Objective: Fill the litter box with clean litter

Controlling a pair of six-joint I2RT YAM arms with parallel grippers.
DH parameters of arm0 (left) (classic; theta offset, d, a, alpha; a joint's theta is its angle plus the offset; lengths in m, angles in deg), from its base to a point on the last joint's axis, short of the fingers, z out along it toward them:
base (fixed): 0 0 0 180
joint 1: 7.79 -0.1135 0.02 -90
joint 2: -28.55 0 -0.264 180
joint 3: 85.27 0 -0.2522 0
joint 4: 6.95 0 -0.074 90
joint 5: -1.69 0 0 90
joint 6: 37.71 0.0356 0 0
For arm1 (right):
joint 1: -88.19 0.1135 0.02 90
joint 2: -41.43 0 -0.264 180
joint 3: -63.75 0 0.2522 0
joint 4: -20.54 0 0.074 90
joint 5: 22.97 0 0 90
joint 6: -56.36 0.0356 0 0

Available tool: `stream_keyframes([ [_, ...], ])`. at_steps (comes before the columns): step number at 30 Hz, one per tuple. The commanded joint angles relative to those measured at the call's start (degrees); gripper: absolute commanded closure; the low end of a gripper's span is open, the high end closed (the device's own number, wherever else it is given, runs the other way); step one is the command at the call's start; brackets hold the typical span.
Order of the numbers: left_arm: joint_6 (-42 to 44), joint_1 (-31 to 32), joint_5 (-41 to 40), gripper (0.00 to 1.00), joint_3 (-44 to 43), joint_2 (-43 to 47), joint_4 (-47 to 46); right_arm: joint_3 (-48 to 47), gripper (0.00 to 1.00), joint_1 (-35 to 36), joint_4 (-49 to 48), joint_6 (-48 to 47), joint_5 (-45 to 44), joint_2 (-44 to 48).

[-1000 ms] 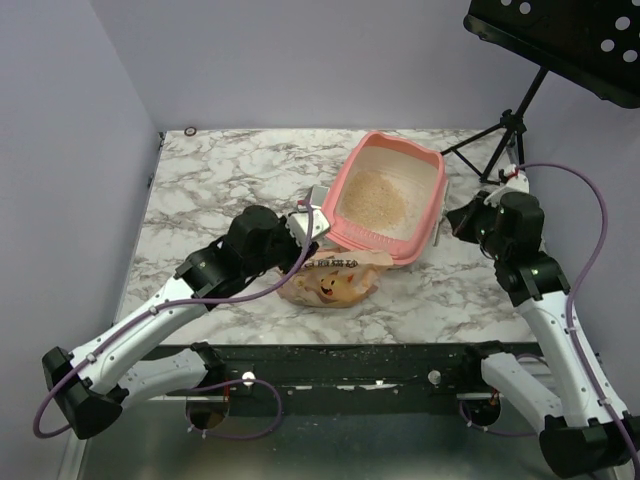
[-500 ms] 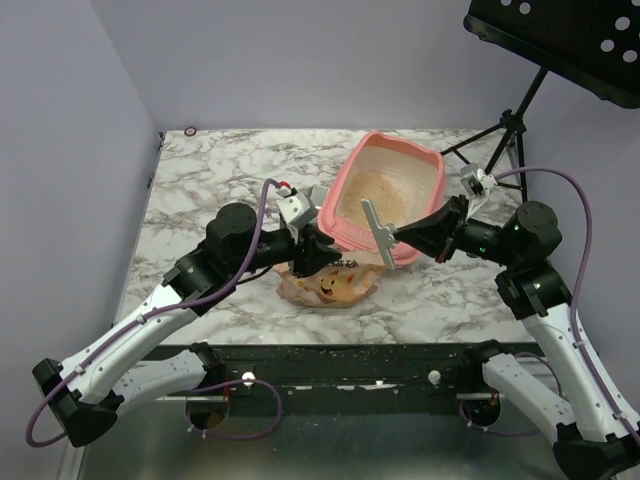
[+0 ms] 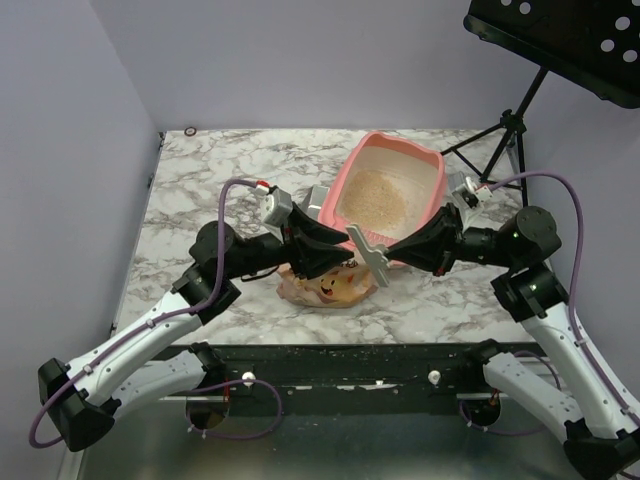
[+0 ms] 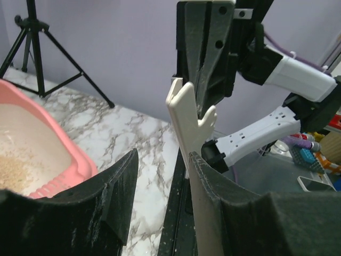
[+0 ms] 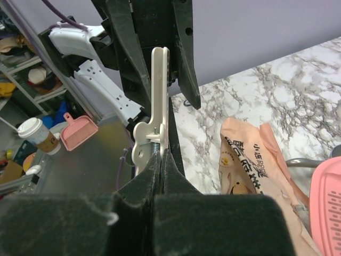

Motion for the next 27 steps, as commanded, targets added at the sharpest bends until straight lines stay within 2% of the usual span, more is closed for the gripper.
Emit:
stream_keyframes([
  [1,-3.84,-0.16,3.62,0.48,1.12,0.38,-11.01,0.79,1.00,1.17,-3.86,1.09,2.05,-0.46],
  [13,-9.03,-1.83,6.87,0.46,2.71,-1.64,-21.21,2.46,1.00,3.81,-9.66,3.98,3.19,-2.22],
  [16,-9.73,-2.01,7.66,0.50,2.88,-2.34,-22.70,3.25,1.00,4.42,-11.77,5.39,3.02,-2.31],
  [18,-10.34,-2.18,8.28,0.58,3.32,-2.78,-24.54,3.26,1.00,4.77,-11.95,5.57,2.93,-2.39],
  [23,-12.54,-2.80,10.30,0.90,4.20,-3.49,-29.47,3.17,1.00,4.95,-11.51,5.22,2.67,-2.75],
  [26,-12.37,-2.98,10.57,1.00,4.29,-3.05,-29.74,2.64,1.00,5.04,-10.29,4.61,2.58,-3.10],
  [27,-12.28,-3.15,10.57,1.00,4.38,-2.79,-29.57,2.21,0.99,5.04,-9.41,4.17,2.58,-3.45],
])
